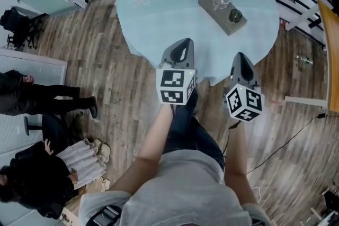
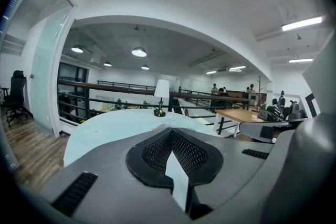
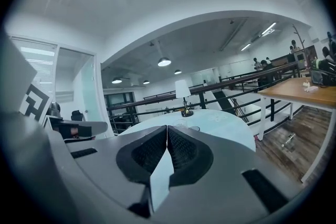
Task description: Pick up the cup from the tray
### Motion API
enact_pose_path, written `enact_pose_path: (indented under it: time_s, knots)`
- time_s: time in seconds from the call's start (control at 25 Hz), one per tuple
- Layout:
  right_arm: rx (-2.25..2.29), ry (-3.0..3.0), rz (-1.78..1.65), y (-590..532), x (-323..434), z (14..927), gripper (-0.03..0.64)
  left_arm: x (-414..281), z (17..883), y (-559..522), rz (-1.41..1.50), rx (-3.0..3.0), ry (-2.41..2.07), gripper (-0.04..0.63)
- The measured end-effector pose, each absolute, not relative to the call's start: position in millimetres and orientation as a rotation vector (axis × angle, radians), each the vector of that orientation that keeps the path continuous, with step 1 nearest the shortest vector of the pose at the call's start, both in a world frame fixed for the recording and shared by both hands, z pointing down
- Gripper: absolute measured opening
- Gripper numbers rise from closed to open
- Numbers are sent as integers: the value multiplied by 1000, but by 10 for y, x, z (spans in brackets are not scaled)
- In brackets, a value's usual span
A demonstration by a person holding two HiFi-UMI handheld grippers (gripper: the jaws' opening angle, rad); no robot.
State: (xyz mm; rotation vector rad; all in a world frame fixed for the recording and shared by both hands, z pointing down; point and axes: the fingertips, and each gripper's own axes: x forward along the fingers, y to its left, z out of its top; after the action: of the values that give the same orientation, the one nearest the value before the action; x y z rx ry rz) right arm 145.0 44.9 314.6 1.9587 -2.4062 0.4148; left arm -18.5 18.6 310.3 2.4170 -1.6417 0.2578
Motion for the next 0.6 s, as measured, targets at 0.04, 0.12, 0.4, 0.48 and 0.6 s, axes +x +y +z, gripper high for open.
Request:
enact_pose_path:
  time_s: [0.04,0.12,0.4,0.48,0.6]
  knots:
    - [1962,-2396,419,363,1451,3179,9,-180,3130,95,264,2419,-1634,8]
    - [1969,-2367,430,183,1457,3255,9,-168,3183,-88,270,2420,-1614,8]
    - [1959,-2239,407,-486,1452,3492,9,-83,3358,-825,323,2436,-1508,8]
    - [1972,-2215,439,-661,1461,3562,9,-61,3390,-1031,328,2449,-1485,8]
    - [1985,-2167,460,-912,1452,3661,9,-58,3482,-1304,340,2444,-1442,8]
